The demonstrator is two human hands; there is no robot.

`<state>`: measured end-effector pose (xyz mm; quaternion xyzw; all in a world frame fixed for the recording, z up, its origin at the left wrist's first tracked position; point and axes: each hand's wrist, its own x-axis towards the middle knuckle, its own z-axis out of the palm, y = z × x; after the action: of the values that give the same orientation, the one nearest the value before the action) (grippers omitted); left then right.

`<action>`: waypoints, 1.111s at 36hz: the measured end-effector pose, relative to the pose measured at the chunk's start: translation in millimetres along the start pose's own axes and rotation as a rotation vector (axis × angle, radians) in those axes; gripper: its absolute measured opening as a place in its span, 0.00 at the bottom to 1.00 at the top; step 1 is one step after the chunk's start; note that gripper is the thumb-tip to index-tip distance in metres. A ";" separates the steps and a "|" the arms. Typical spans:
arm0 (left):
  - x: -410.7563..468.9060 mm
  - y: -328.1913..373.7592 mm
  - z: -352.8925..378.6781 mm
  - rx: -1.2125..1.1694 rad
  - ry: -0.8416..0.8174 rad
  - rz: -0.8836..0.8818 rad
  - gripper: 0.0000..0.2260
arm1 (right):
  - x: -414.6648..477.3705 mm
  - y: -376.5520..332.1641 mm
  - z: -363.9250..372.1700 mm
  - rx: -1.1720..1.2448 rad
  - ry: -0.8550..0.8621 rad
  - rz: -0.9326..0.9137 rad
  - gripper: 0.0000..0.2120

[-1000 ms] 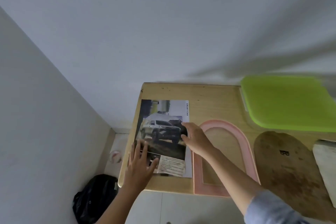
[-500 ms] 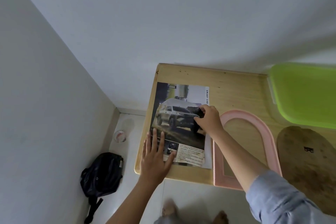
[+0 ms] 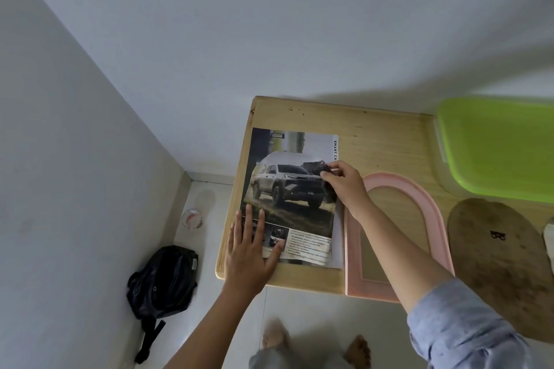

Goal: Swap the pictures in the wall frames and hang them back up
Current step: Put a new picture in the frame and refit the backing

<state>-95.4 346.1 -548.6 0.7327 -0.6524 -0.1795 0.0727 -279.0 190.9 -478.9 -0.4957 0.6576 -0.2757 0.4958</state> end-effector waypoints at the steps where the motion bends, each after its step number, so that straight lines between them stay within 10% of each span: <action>1: 0.1 0.6 -0.7 -0.010 0.003 -0.001 0.36 | -3.1 -1.9 -2.4 0.032 -0.013 -0.003 0.10; 13: 6.7 20.4 -22.5 -0.101 0.051 0.017 0.39 | -40.4 -1.3 -13.7 0.302 -0.070 0.011 0.20; 28: 34.7 135.7 -93.6 -0.876 -0.076 0.280 0.26 | -77.7 -36.0 -52.2 0.608 -0.203 -0.157 0.15; 40: 12.4 160.5 -118.6 -1.200 -0.148 0.259 0.18 | -87.6 -12.8 -49.5 0.349 0.014 -0.212 0.16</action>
<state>-201.1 296.6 -386.3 0.4644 -0.5246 -0.5552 0.4482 -318.5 261.0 -417.2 -0.4667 0.5473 -0.4397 0.5379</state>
